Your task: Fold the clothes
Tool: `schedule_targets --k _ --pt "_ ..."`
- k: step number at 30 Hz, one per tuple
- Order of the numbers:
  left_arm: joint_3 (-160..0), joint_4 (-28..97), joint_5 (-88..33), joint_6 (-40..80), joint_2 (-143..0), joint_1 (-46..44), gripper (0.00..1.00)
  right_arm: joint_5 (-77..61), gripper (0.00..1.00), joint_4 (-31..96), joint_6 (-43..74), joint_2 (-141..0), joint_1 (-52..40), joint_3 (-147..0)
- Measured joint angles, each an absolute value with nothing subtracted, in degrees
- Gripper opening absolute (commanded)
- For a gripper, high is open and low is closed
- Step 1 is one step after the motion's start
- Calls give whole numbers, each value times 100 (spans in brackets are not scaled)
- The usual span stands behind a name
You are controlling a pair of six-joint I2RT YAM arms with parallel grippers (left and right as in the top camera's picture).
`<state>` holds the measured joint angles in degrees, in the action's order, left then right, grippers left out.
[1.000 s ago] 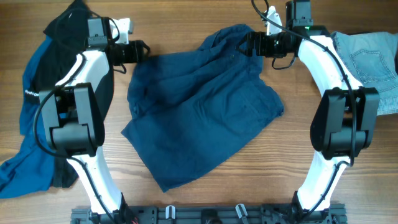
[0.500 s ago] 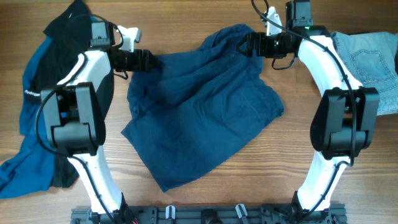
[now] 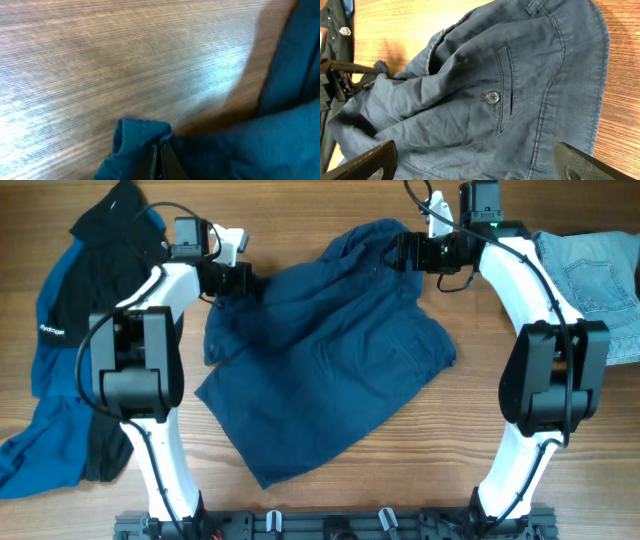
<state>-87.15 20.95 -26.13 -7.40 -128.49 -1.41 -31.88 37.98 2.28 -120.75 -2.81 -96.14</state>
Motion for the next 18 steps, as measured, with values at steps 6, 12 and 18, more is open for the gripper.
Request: schedule_targets --k 6,12,18 --pt "-8897 1793 -1758 -239 -12860 -169 4 -3103 99 3795 228 -12075 -281 -9614" --pt "-9616 1216 -985 -113 -12879 -137 7 -3037 100 3793 228 -12075 -281 -9614" --pt "-9894 1214 -458 110 -12879 -132 100 -2995 100 3621 231 -12075 -281 -9614"
